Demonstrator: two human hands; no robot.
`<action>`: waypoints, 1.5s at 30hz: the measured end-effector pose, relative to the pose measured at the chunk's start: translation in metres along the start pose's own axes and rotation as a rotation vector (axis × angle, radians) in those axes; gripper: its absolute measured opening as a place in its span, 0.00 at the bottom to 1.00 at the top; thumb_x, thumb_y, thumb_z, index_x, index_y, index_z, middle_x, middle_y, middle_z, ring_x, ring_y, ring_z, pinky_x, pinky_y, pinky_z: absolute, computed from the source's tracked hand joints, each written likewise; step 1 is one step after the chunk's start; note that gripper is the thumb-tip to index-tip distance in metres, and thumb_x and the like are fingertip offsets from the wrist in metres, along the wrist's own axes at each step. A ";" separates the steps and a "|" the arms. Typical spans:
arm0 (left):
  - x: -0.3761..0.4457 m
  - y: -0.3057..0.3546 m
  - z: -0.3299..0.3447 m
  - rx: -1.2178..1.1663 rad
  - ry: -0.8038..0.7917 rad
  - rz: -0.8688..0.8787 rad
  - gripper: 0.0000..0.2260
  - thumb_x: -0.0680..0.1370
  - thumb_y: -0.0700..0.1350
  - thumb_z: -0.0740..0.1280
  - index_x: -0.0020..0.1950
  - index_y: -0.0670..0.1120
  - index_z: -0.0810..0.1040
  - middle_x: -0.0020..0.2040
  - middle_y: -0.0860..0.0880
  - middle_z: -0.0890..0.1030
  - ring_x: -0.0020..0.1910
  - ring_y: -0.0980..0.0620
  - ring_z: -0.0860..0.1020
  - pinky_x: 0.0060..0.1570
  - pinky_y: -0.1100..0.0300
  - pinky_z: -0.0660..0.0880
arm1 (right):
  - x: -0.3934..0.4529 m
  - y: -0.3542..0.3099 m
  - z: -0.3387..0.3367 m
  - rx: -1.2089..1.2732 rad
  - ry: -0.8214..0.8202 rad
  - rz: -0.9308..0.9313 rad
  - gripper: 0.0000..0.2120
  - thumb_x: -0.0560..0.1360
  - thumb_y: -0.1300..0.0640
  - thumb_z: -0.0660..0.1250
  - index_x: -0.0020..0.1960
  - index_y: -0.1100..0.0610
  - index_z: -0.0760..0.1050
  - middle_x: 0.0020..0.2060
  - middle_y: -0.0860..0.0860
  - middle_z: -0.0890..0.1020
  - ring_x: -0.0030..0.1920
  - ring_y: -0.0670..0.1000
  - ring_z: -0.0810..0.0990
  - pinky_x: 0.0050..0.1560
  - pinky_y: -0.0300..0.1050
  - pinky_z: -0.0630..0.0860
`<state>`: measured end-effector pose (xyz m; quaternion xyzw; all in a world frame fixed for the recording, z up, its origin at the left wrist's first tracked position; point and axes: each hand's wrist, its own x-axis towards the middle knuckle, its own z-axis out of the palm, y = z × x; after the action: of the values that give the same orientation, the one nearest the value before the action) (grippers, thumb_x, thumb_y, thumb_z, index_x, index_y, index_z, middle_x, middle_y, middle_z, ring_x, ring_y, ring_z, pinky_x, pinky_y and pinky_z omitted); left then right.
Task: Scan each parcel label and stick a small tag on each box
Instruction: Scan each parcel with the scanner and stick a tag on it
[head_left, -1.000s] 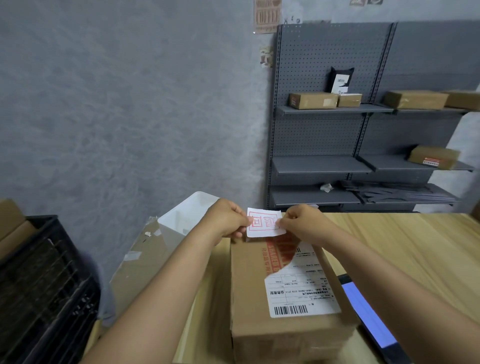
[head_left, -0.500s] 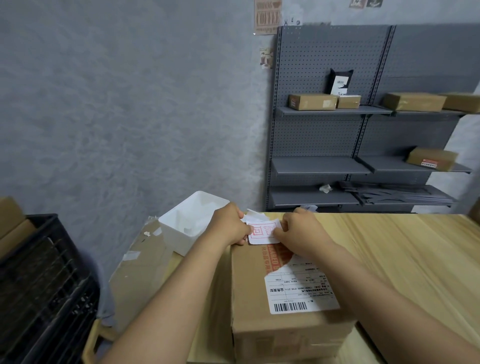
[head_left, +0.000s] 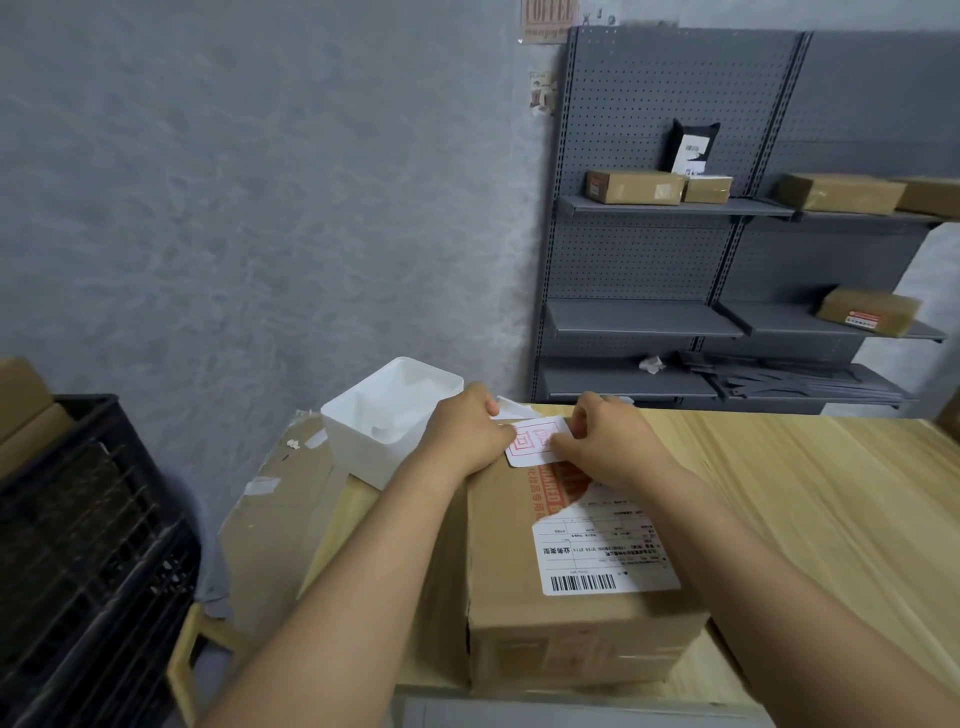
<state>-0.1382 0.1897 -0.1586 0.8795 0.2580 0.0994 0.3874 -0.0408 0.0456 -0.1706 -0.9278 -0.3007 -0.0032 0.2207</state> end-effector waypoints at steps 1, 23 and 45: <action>-0.001 0.000 0.000 0.011 -0.011 0.010 0.11 0.72 0.46 0.69 0.52 0.51 0.72 0.47 0.48 0.81 0.46 0.47 0.80 0.43 0.57 0.75 | 0.000 0.001 0.000 0.007 0.008 -0.007 0.11 0.72 0.48 0.66 0.45 0.55 0.70 0.45 0.53 0.77 0.49 0.53 0.74 0.43 0.45 0.67; -0.005 -0.004 0.007 0.110 0.013 0.112 0.14 0.72 0.47 0.71 0.58 0.51 0.79 0.58 0.49 0.80 0.58 0.49 0.77 0.56 0.57 0.74 | -0.014 0.003 0.000 -0.062 0.030 -0.104 0.18 0.79 0.50 0.59 0.68 0.45 0.71 0.54 0.57 0.71 0.57 0.61 0.71 0.63 0.53 0.69; -0.073 -0.036 -0.009 -0.275 -0.126 -0.229 0.11 0.77 0.53 0.67 0.47 0.46 0.78 0.40 0.51 0.81 0.34 0.55 0.79 0.24 0.67 0.73 | -0.085 0.036 -0.017 0.383 -0.164 0.357 0.16 0.75 0.40 0.63 0.52 0.52 0.70 0.45 0.48 0.80 0.44 0.51 0.79 0.43 0.47 0.76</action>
<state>-0.2168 0.1772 -0.1770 0.7875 0.3156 0.0340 0.5283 -0.0880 -0.0344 -0.1812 -0.9045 -0.1445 0.1678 0.3644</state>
